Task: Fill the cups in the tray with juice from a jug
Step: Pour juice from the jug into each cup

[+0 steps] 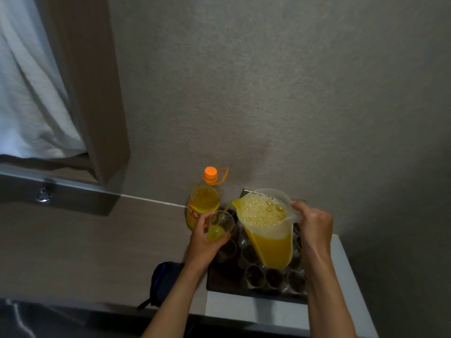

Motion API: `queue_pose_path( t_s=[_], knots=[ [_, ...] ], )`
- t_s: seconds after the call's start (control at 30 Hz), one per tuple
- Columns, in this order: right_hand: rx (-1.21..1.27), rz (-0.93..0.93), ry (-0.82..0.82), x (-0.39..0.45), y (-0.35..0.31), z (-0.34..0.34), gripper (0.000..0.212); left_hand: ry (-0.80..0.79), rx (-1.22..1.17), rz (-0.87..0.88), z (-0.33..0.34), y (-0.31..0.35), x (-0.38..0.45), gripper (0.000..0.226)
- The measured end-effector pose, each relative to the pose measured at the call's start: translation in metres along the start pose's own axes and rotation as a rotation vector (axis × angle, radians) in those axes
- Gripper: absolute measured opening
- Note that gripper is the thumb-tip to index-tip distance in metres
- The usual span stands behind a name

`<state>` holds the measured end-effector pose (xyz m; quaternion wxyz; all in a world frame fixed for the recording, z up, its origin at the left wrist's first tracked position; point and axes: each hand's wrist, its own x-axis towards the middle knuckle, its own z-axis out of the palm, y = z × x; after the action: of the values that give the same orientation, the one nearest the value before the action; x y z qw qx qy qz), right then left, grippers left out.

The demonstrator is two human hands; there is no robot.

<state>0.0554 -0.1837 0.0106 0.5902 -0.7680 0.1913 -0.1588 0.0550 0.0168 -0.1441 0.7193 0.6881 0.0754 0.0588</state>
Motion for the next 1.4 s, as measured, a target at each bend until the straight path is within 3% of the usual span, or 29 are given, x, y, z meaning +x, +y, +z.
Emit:
queue_pose_path(
  t_s=[1.4],
  knots=[
    [0.007,0.023,-0.015,-0.013,0.001,-0.002,0.039,-0.016,-0.017,-0.042,0.001,0.001,-0.011,0.060]
  ],
)
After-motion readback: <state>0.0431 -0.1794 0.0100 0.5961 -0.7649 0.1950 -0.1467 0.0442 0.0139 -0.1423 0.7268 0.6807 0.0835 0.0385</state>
